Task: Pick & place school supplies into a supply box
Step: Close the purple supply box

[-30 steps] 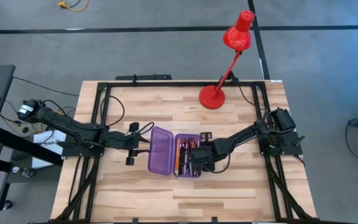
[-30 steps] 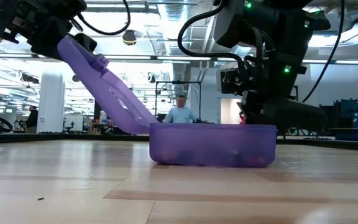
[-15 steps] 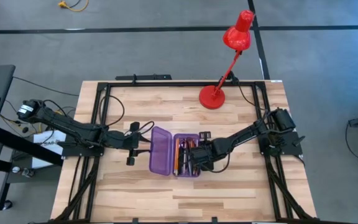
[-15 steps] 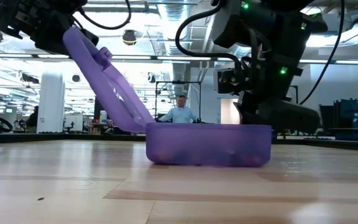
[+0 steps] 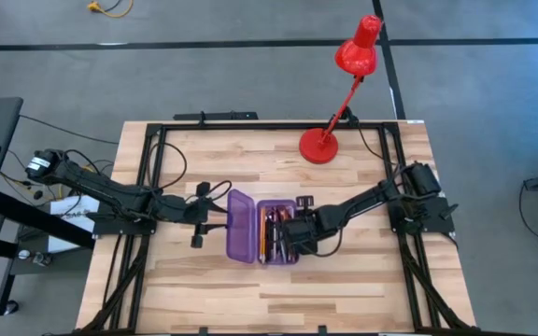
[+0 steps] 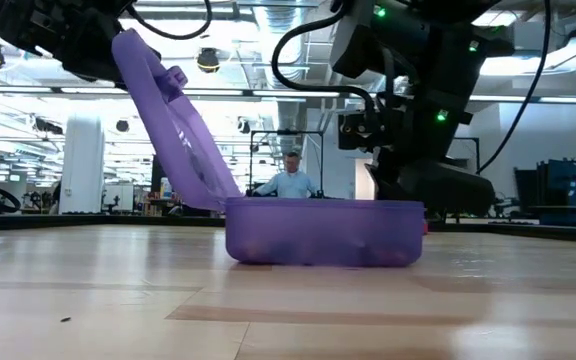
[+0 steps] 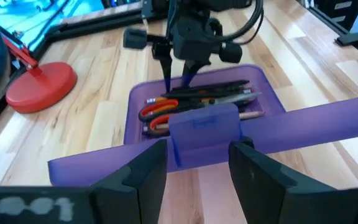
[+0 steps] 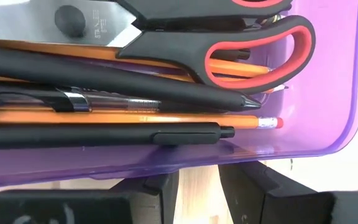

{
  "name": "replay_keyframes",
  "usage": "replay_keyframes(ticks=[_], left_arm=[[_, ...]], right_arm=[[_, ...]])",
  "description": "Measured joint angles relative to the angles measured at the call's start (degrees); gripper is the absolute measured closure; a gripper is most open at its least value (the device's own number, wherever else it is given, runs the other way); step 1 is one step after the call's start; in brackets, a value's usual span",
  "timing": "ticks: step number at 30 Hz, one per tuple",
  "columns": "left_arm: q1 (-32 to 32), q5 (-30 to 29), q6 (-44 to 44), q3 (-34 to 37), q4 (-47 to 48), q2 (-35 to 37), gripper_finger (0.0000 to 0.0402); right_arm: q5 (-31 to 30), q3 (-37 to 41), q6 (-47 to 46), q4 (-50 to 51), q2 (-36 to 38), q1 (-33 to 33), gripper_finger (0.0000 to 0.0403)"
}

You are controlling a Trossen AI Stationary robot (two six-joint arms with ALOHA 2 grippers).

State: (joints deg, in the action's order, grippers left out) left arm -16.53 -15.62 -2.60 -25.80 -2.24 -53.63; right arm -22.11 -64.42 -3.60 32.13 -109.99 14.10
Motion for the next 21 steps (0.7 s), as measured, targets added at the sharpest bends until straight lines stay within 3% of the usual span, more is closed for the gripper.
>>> replay_keyframes(ticks=[21], left_arm=[[0.0, -0.8, -2.0, 0.0, -2.6, 0.0, 0.0239]], right_arm=[[2.0, -1.4, 2.1, -2.4, 0.0, -1.2, 0.0296]])
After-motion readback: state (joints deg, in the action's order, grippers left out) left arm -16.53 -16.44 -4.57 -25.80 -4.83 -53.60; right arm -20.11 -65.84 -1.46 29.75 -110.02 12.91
